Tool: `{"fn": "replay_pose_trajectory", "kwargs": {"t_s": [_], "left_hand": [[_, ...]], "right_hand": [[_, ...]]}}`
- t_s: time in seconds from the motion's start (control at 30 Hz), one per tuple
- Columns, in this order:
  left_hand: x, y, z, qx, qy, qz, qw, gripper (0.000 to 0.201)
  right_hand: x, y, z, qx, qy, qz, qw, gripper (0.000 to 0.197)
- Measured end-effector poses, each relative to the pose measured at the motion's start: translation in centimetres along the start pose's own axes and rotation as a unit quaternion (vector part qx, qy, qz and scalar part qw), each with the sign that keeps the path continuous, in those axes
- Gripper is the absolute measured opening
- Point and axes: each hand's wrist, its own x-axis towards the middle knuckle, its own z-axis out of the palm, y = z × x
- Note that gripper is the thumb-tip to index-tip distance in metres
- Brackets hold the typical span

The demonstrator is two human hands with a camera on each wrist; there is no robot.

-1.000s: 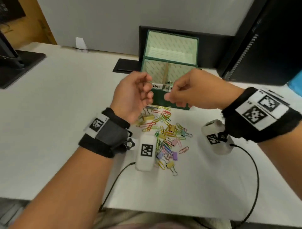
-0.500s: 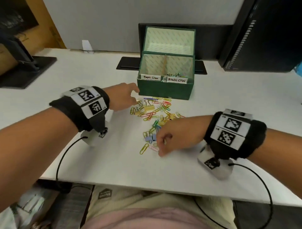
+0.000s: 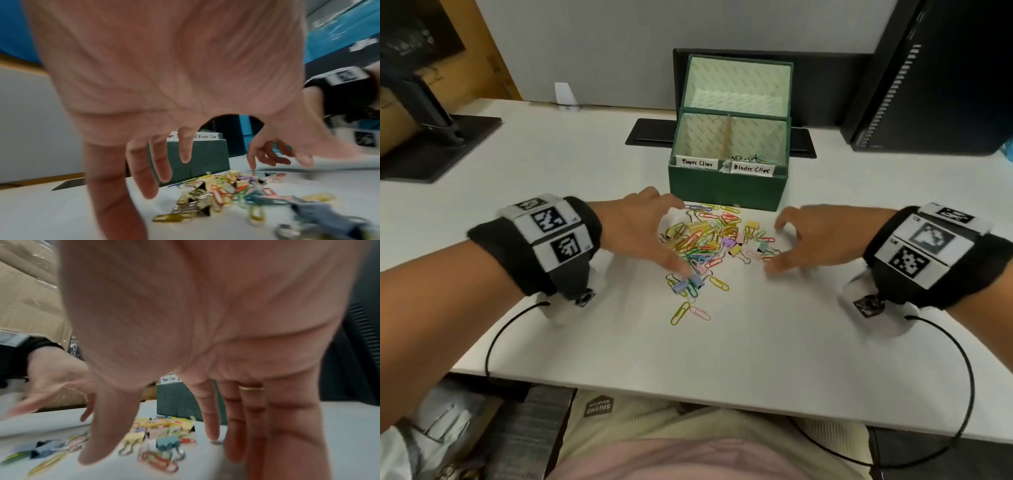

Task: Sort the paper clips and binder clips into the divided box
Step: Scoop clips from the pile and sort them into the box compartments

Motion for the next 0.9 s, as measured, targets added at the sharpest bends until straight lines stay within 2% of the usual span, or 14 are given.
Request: {"fn": "replay_pose_trajectory", "kwargs": {"t_s": [0.07,0.13,0.2,0.3,0.37,0.4,0.5,0.53,0.6,0.7,0.8,0.9], "left_hand": [[-1.3,-0.2,0.5,0.046,-0.047,0.008,0.998,0.128],[-1.5,0.1,1.6,0.085,-0.069,0.013,0.994,0.127],[-0.6,0.6,2.8,0.090,-0.039,0.026,0.995,0.114],[0.9,1.3,3.0,0.012,0.043,0.044,0.998,0.081],[1.4,1.1,2.6,-0.024,0.084,0.059,0.994,0.074],[1.4,0.9,2.3,-0.034,0.095,0.065,0.993,0.076],[0.5,-0.3,1.4,-0.014,0.080,0.044,0.996,0.097],[0.4,-0.7,1.1,0.016,0.061,0.022,0.998,0.104],[0.6,-1.3,0.7,0.058,0.011,-0.019,0.998,0.108],[2.0,-0.8,0.6,0.013,-0.009,-0.006,1.000,0.090],[3.2,0.6,1.0,-0.025,0.041,0.024,0.999,0.061],[3.7,1.5,1.1,-0.054,0.088,0.027,0.994,0.042]], "right_hand": [[-0.3,0.2,0.5,0.010,-0.031,0.019,0.999,0.069],[0.2,-0.3,0.8,0.022,-0.013,0.000,1.000,0.053],[1.2,-1.5,0.7,0.030,0.002,-0.025,0.999,0.042],[2.6,-2.9,0.4,0.027,0.012,-0.048,0.998,0.041],[2.6,-3.3,-0.3,0.039,0.016,-0.046,0.998,0.053],[2.6,-3.2,-0.5,0.044,0.014,-0.035,0.998,0.066],[2.2,-2.4,-0.6,0.026,-0.003,0.002,1.000,0.114],[2.0,-2.4,-0.4,0.031,-0.020,0.004,0.999,0.123],[1.9,-3.2,-0.2,0.057,-0.053,-0.010,0.997,0.133],[2.9,-5.0,0.1,0.055,-0.045,-0.018,0.997,0.144],[4.1,-6.9,0.5,0.027,-0.014,-0.017,0.999,0.137],[5.3,-8.3,0.3,0.033,0.017,-0.039,0.999,0.096]]}}
